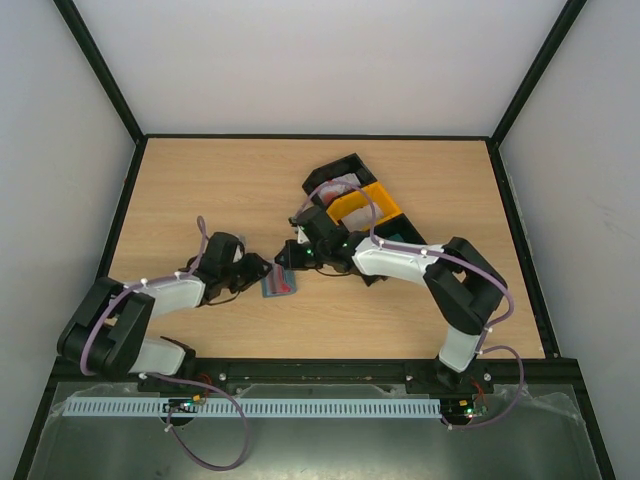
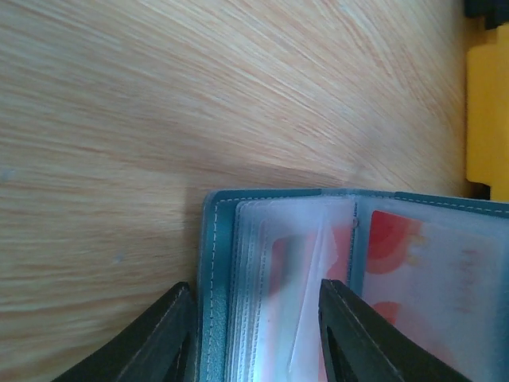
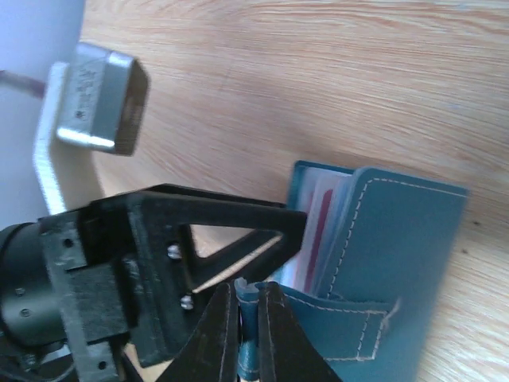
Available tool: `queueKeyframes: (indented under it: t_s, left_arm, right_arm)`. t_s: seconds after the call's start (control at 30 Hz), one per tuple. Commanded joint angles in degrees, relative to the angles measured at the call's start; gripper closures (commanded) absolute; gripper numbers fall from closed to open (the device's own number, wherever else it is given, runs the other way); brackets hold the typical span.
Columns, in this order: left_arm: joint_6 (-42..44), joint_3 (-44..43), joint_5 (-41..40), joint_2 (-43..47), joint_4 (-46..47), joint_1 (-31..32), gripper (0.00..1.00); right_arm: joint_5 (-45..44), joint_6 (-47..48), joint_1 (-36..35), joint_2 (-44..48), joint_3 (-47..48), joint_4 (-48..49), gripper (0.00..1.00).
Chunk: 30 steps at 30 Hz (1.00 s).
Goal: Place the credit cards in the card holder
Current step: Close the card holder at the center of the board.
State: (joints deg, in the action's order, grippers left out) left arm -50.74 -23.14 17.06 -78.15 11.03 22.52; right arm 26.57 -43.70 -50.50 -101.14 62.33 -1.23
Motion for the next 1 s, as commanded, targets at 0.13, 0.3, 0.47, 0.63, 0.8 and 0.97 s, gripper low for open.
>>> queueKeyframes:
  t_s: [0.13,0.3,0.47,0.63,0.8,0.97]
  left_arm:
    - [-3.6,1.3,5.8,-5.1,4.4,0.2,0.55]
    - [-4.1,0.3,2.8,-4.5,2.0,-0.9,0.55]
    - [-4.2,0.1,-3.0,1.1,-4.0,-1.9,0.55]
    - [-2.8,-2.8,-12.3,8.2,-14.9,-1.9,0.54]
    - [-2.4,-4.2,-16.7,13.5,-20.0,-2.0,0.53]
    - [-0.7,-4.9,-14.8,16.2,-20.6,-2.0,0.49]
  right_arm:
    - [5.7,-2.8,-0.5,-4.9,-0.2,9.9,0.96]
    - [7.1,-4.0,-0.5,-6.6,-2.0,15.4,0.93]
    - [7.5,-3.4,-0.5,-6.7,-3.7,18.4,0.91]
    - [9.4,-2.5,-0.5,-9.6,-4.1,20.9,0.91]
    - [10.6,-1.6,-0.5,-13.6,-2.1,20.5,0.91]
    - [11.9,-1.7,-0.5,-15.8,-0.3,20.1,0.72]
